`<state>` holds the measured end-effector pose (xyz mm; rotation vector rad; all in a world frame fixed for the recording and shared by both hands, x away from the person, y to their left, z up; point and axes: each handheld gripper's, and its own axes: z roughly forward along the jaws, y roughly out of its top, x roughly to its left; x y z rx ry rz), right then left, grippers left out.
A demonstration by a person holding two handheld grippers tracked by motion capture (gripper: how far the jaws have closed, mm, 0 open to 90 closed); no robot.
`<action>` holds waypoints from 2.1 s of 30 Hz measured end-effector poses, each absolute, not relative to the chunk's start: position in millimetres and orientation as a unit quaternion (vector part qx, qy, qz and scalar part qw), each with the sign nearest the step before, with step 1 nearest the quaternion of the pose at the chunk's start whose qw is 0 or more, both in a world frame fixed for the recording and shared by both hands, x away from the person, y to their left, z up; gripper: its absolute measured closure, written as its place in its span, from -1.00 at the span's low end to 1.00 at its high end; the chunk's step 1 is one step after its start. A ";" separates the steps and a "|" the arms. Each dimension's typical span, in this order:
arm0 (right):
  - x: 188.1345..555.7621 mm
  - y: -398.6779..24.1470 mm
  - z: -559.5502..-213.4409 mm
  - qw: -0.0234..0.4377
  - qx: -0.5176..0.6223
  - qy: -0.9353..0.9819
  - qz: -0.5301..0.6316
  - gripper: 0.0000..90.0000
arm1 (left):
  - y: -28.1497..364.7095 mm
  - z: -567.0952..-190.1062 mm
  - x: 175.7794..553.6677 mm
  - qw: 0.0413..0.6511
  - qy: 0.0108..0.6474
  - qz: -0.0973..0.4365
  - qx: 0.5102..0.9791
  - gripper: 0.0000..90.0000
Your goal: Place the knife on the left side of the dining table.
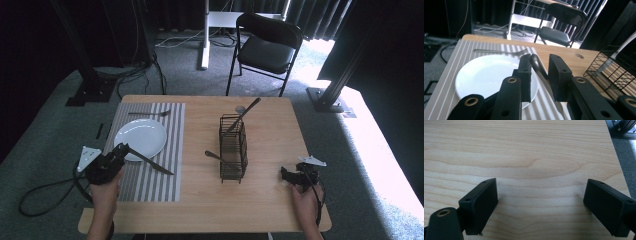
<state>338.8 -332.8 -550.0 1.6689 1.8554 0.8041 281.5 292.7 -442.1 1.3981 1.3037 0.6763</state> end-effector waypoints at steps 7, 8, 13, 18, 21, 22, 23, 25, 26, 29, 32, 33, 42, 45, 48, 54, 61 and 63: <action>338.8 -332.8 -550.0 0.257 0.615 0.684 0.297 -0.74 | 315.6 -464.5 281.4 0.524 0.575 0.267 0.569 0.53; 338.8 -332.8 -550.0 0.257 0.615 0.684 0.296 -0.74 | 318.4 -468.0 281.5 0.525 0.579 0.264 0.565 0.52; 338.8 -332.8 -550.0 0.257 0.615 0.684 0.296 -0.74 | 328.6 -481.8 282.0 0.523 0.594 0.254 0.556 0.46; 338.8 -332.8 -550.0 0.257 0.615 0.684 0.296 -0.74 | 335.8 -494.0 284.2 0.513 0.612 0.247 0.549 0.40; 338.8 -332.8 -550.0 0.257 0.615 0.684 0.297 -0.74 | 339.8 -500.8 285.6 0.510 0.619 0.240 0.546 0.36; 338.8 -332.8 -550.0 0.257 0.615 0.684 0.296 -0.74 | 340.9 -502.9 286.0 0.508 0.621 0.239 0.546 0.35; 338.8 -332.8 -550.0 0.257 0.615 0.684 0.297 -0.74 | 341.6 -504.3 286.2 0.505 0.624 0.238 0.547 0.34; 338.8 -332.8 -550.0 0.257 0.615 0.684 0.296 -0.74 | 343.9 -509.1 287.5 0.500 0.632 0.234 0.544 0.31; 338.8 -332.8 -550.0 0.257 0.615 0.684 0.296 -0.74 | 345.2 -510.6 287.5 0.502 0.633 0.229 0.542 0.31; 338.8 -332.8 -550.0 0.257 0.615 0.684 0.296 -0.74 | 346.7 -513.8 288.0 0.493 0.636 0.232 0.546 0.28; 338.8 -332.8 -550.0 0.257 0.615 0.684 0.296 -0.74 | 348.9 -516.8 289.0 0.475 0.640 0.235 0.557 0.26; 338.8 -332.8 -550.0 0.257 0.615 0.684 0.296 -0.74 | 350.3 -518.8 289.1 0.471 0.644 0.230 0.557 0.25; 338.8 -332.8 -550.0 0.257 0.615 0.684 0.296 -0.74 | 358.1 -532.6 296.7 0.434 0.673 0.193 0.567 0.20; 338.8 -332.8 -550.0 0.257 0.615 0.684 0.296 -0.74 | 357.9 -536.2 301.1 0.419 0.680 0.189 0.571 0.19; 338.8 -332.8 -550.0 0.257 0.615 0.684 0.296 -0.74 | 356.1 -538.0 303.9 0.400 0.680 0.195 0.582 0.19; 338.8 -332.8 -550.0 0.257 0.615 0.684 0.296 -0.74 | 353.7 -541.9 304.6 0.380 0.679 0.208 0.592 0.15; 338.8 -332.8 -550.0 0.257 0.615 0.684 0.296 -0.74 | 342.3 -536.2 289.3 0.384 0.654 0.242 0.605 -0.14; 338.8 -332.8 -550.0 0.257 0.615 0.684 0.296 -0.74 | 338.2 -535.0 284.6 0.386 0.648 0.245 0.609 -0.22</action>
